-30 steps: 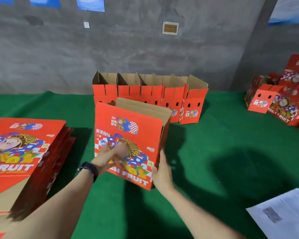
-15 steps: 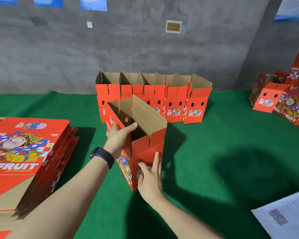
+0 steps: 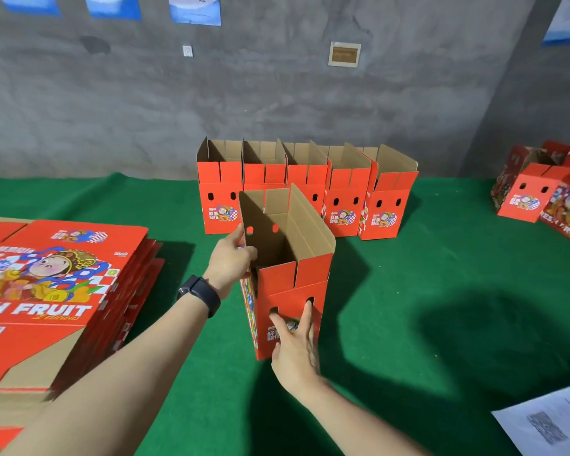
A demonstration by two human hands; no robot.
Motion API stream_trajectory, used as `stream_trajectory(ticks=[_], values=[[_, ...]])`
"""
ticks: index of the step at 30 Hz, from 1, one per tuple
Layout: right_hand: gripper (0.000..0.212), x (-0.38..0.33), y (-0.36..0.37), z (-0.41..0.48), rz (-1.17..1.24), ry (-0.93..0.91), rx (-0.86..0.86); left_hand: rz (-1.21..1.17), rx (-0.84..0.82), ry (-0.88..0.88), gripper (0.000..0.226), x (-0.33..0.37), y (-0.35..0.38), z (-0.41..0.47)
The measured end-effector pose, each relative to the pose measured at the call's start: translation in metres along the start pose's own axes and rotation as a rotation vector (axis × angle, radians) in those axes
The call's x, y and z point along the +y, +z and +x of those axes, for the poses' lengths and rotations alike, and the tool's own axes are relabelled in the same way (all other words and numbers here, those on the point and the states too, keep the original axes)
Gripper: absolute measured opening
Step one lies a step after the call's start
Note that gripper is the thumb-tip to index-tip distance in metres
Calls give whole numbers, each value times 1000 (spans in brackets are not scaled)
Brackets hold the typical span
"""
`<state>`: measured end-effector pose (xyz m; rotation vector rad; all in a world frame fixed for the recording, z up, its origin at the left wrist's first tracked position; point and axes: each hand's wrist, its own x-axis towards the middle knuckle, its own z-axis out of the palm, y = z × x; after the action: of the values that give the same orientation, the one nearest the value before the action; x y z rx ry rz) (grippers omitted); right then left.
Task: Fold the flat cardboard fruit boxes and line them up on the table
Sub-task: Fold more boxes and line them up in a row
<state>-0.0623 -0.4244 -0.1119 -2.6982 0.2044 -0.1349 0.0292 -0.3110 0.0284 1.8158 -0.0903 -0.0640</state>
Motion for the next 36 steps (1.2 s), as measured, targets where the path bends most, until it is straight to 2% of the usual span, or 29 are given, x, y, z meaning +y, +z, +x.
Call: stream_trajectory(ticks=[6,11,16,18,22,27,31,36], values=[[65,4,-2,9,-46,-23,-51,58,23,63,63,-1,-3,1],[28,-6,-3,27,-39,-28,-1,171,-39,163,53,-8,-13,-7],[21,-37,8,42,-48,-26,5,257,-56,203,50,-27,-56,-3],[28,-52,15,46,-51,-63,-30,331,-100,204,58,-36,-79,-3],[63,-81,29,61,-131,-136,-157,557,-158,183,69,-52,-125,0],[86,-115,36,86,-237,-154,-299,915,-79,3,66,-77,-180,12],[91,-141,42,109,-295,-147,-366,1134,-90,-192,56,-99,-227,28],[94,-158,46,145,-360,-130,-393,1234,-143,-239,67,-115,-263,51]])
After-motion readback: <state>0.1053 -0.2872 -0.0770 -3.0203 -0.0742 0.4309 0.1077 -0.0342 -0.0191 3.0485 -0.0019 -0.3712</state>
